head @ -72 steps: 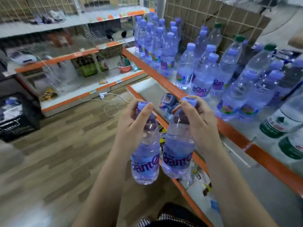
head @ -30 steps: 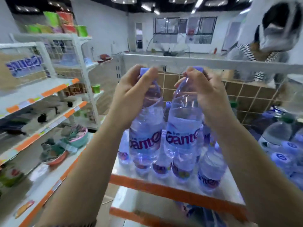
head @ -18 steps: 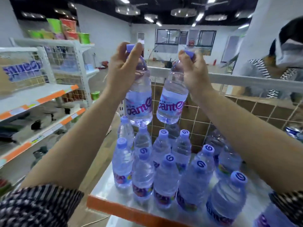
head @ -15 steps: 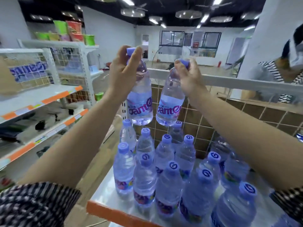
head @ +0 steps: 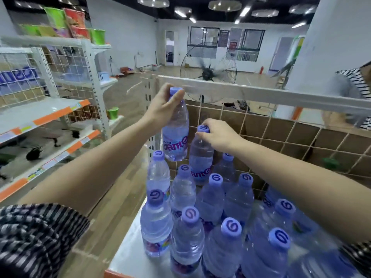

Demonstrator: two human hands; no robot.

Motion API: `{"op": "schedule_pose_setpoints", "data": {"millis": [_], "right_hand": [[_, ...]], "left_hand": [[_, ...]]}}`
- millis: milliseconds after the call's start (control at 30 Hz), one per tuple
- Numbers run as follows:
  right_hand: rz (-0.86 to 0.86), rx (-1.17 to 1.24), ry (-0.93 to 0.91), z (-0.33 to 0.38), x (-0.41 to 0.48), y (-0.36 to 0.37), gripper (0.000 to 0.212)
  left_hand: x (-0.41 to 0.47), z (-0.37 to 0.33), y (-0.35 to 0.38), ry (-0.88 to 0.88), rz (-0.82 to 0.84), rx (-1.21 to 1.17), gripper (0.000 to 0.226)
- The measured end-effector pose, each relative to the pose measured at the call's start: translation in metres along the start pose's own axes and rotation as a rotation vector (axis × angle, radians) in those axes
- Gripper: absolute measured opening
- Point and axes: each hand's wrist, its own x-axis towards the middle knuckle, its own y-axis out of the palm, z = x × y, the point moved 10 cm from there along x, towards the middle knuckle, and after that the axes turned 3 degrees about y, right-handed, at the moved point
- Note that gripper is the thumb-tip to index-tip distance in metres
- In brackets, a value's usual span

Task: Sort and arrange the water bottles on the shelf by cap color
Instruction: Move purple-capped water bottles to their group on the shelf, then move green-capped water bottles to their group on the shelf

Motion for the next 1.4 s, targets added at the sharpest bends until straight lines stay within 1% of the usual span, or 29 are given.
{"op": "schedule_pose_setpoints", "data": {"millis": [67,133,200,233,267,333,433,500,567,600,667,733,833,900,967,1000,1067,1167,1267,1400], "right_hand": [[0.021,-0.032,0.039,-0.004,0.001,0.003,0.025],[0.062,-0.067,0.11,-0.013,0.001,0.009,0.033],[0.119,-0.122,0.159,-0.019,-0.003,0.021,0.037],[0.155,-0.148,0.17,-0.021,-0.006,0.028,0.037],[0.189,-0.169,0.178,-0.022,-0.008,0.035,0.037],[0.234,-0.204,0.179,-0.022,-0.011,0.046,0.04],[0.233,-0.217,0.174,-0.017,-0.013,0.05,0.041],[0.243,-0.222,0.173,-0.015,-0.016,0.048,0.041],[0.247,-0.226,0.18,-0.015,-0.018,0.038,0.03],[0.233,-0.2,0.184,-0.017,-0.018,0.03,0.024],[0.167,-0.093,0.209,-0.023,-0.022,0.01,0.028],[0.091,-0.036,0.213,-0.03,-0.03,-0.008,0.025],[-0.061,-0.036,0.201,-0.039,-0.048,-0.036,0.018],[-0.143,0.008,0.21,-0.048,-0.062,-0.055,0.016],[-0.2,-0.008,0.236,-0.062,-0.075,-0.077,0.016],[-0.222,-0.029,0.252,-0.069,-0.082,-0.089,0.017],[-0.255,-0.065,0.285,-0.086,-0.096,-0.112,0.018],[-0.29,-0.13,0.34,-0.113,-0.119,-0.141,0.019],[-0.309,-0.174,0.381,-0.137,-0.139,-0.162,0.018],[-0.321,-0.227,0.414,-0.173,-0.17,-0.189,0.019]], "left_hand": [[0.003,0.018,0.011,-0.04,0.102,0.051,0.009],[0.002,0.031,0.021,-0.035,0.218,0.215,0.008],[-0.002,0.045,0.026,-0.041,0.311,0.366,0.018],[-0.004,0.051,0.028,-0.051,0.348,0.405,0.02],[-0.005,0.055,0.03,-0.053,0.378,0.444,0.02],[-0.008,0.054,0.033,-0.003,0.421,0.54,0.02],[-0.009,0.048,0.038,0.093,0.44,0.63,0.022],[-0.012,0.054,0.038,0.09,0.46,0.691,0.026],[-0.02,0.067,0.04,0.06,0.529,0.737,0.028],[-0.024,0.072,0.044,0.061,0.571,0.76,0.029],[-0.033,0.081,0.051,0.064,0.643,0.804,0.035],[-0.039,0.087,0.056,0.038,0.692,0.822,0.039],[-0.041,0.093,0.058,-0.017,0.73,0.855,0.04],[-0.039,0.094,0.059,-0.035,0.765,0.93,0.04],[-0.037,0.085,0.062,-0.004,0.779,1.034,0.036],[-0.035,0.075,0.066,0.032,0.764,1.049,0.034],[-0.031,0.047,0.08,0.127,0.697,0.985,0.031],[-0.034,-0.009,0.11,0.305,0.626,0.805,0.029],[-0.05,-0.048,0.15,0.4,0.675,0.656,0.025],[-0.068,-0.076,0.219,0.416,0.761,0.568,0.025]]}}
